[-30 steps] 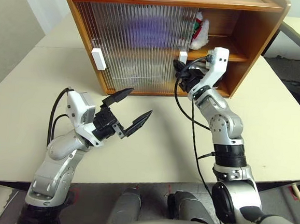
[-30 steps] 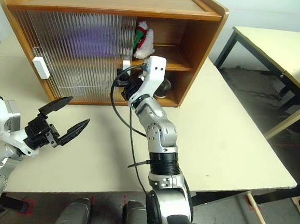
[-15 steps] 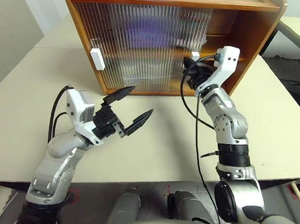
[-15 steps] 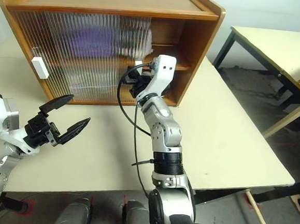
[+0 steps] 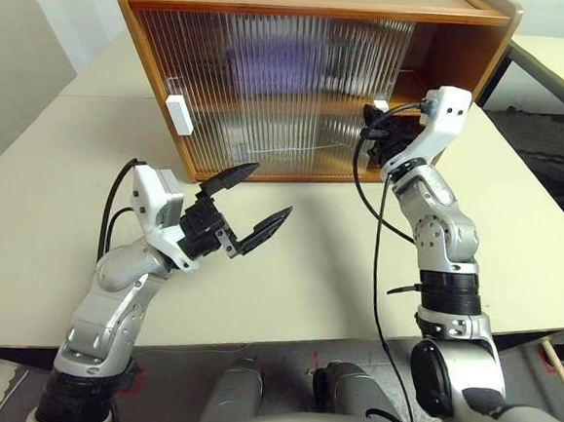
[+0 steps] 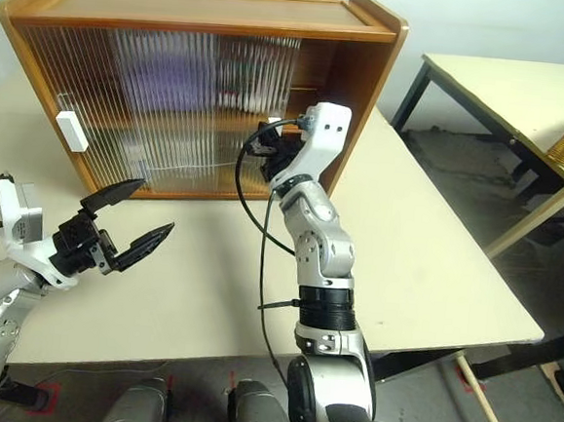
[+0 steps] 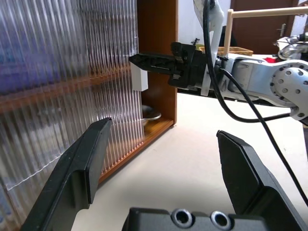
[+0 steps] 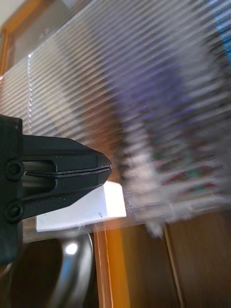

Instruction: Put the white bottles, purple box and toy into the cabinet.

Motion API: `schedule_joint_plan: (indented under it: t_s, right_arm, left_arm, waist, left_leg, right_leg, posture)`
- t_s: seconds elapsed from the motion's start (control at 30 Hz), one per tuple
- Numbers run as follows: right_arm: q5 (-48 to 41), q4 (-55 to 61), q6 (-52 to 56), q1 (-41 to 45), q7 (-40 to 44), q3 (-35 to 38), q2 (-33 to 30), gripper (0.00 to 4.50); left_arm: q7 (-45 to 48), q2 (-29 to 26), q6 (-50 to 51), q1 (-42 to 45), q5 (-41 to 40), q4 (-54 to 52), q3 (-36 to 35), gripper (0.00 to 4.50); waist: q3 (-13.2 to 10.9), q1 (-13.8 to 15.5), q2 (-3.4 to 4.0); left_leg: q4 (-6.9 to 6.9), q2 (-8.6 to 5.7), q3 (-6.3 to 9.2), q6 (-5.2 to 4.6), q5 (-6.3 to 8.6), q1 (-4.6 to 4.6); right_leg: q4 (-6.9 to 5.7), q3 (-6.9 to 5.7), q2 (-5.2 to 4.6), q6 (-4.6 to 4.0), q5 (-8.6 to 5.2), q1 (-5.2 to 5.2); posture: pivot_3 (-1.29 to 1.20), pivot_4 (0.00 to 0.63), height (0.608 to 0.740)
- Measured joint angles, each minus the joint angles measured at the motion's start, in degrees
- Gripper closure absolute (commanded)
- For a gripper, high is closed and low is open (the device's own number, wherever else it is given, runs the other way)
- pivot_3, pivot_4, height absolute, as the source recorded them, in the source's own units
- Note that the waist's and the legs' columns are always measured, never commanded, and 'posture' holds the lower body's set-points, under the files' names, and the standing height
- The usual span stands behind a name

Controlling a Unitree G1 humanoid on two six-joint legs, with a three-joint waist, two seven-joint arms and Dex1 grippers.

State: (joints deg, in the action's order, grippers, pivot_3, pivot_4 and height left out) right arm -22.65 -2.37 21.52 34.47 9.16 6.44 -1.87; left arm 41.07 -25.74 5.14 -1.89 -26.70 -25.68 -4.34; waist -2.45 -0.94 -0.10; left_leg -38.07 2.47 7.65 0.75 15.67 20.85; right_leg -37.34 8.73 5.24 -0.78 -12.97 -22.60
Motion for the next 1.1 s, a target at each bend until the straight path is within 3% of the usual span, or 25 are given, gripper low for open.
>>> schedule_joint_plan:
  t_s: [1.1]
  right_arm:
    - [2.35, -1.12, -2.80, -0.98, -1.48, 3.73, -7.63, 4.46]
  left_arm:
    - [-0.09, 0.24, -0.20, -1.80, 0.00, -0.02, 0.06, 0.00]
  waist:
    - [0.00, 0.00, 0.01]
  left_leg:
    - [0.21, -0.09, 0.56, 0.04, 0.02, 0.11]
  right_leg:
    - [0.15, 0.03, -0.04, 0.03, -0.15, -0.03]
  posture:
    - [-0.01, 0.052, 0.740]
